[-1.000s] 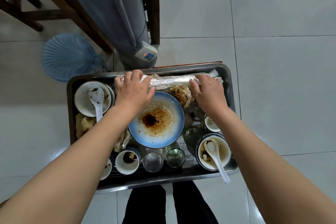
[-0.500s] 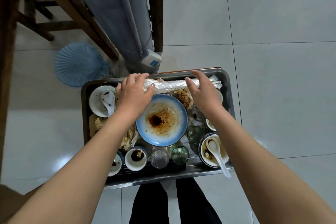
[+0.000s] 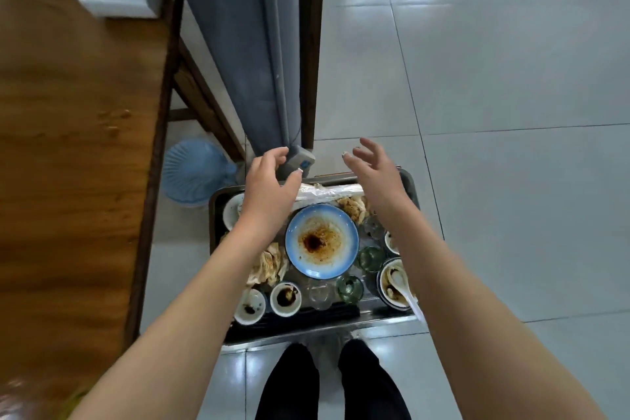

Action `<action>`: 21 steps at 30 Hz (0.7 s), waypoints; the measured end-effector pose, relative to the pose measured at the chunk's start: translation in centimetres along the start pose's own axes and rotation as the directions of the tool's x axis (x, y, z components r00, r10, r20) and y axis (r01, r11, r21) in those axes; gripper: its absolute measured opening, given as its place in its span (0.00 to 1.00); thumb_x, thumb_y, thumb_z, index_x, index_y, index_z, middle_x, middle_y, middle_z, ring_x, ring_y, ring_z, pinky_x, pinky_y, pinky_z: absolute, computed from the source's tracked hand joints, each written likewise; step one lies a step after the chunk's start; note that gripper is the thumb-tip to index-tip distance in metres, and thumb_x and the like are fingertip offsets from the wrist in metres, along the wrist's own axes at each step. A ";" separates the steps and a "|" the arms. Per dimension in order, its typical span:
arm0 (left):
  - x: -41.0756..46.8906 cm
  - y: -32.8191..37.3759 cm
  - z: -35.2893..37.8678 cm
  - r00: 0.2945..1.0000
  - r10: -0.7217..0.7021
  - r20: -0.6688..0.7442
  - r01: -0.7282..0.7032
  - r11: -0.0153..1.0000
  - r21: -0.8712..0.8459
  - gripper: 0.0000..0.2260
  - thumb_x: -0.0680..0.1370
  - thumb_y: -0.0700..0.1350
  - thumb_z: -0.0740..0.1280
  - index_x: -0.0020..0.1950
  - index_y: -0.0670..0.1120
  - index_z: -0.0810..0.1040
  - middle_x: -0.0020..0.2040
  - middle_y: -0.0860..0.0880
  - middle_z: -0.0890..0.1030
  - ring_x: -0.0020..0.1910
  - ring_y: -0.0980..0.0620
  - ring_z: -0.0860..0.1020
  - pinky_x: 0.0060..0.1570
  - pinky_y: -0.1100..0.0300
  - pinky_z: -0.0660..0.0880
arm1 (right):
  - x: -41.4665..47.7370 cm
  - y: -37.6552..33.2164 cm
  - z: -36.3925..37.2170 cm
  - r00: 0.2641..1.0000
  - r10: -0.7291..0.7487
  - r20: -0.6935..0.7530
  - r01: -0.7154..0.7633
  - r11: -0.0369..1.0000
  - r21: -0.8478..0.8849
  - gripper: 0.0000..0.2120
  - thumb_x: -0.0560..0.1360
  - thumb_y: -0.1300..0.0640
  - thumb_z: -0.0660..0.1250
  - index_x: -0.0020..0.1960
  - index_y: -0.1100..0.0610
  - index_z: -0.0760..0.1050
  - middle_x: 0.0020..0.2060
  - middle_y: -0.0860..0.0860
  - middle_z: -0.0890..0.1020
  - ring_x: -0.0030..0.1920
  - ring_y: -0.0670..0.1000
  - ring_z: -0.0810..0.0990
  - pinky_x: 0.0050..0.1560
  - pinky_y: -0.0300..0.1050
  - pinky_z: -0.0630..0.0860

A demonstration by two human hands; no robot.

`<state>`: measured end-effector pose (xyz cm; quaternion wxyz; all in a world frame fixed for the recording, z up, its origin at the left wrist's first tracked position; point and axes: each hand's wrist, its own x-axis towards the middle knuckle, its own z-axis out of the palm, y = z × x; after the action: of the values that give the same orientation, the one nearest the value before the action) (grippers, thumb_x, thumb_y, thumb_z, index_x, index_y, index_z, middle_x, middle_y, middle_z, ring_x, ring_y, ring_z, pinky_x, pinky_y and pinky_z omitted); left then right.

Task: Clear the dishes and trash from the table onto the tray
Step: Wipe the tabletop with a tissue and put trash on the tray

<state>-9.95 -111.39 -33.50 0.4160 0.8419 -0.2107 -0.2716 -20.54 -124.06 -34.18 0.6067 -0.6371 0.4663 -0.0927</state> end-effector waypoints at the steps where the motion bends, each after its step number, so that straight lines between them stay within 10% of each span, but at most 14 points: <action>1: -0.7 0.9 -0.6 1.000 0.023 0.006 -0.023 1.000 -0.005 0.19 0.80 0.44 0.63 0.70 0.47 0.67 0.66 0.49 0.69 0.63 0.55 0.68 0.57 0.63 0.64 | -0.9 -1.0 -0.1 1.000 -0.001 -0.014 0.002 0.999 0.045 0.25 0.79 0.50 0.64 0.73 0.52 0.61 0.68 0.52 0.71 0.66 0.52 0.71 0.64 0.48 0.71; 12: -9.3 9.5 -7.8 0.993 0.060 -0.103 -0.089 0.948 -0.306 0.19 0.80 0.44 0.62 0.71 0.47 0.64 0.63 0.50 0.72 0.59 0.56 0.70 0.47 0.73 0.66 | -11.0 -8.9 -1.5 0.998 -0.061 0.007 0.057 0.966 0.252 0.29 0.77 0.51 0.67 0.73 0.52 0.60 0.67 0.54 0.71 0.65 0.54 0.72 0.66 0.56 0.71; 21: -20.3 12.3 -10.4 0.970 0.002 -0.244 -0.112 0.891 -0.439 0.19 0.80 0.44 0.62 0.71 0.47 0.64 0.65 0.48 0.73 0.63 0.50 0.72 0.63 0.57 0.70 | -20.0 -11.2 -4.2 0.967 -0.222 0.127 0.192 0.957 0.219 0.32 0.76 0.49 0.67 0.75 0.51 0.56 0.68 0.54 0.70 0.66 0.55 0.72 0.65 0.57 0.72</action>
<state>-20.45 -100.47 -12.54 0.6292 0.7426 -0.1158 -0.1979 -28.99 -114.67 -14.59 0.6892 -0.6219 0.3379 -0.1552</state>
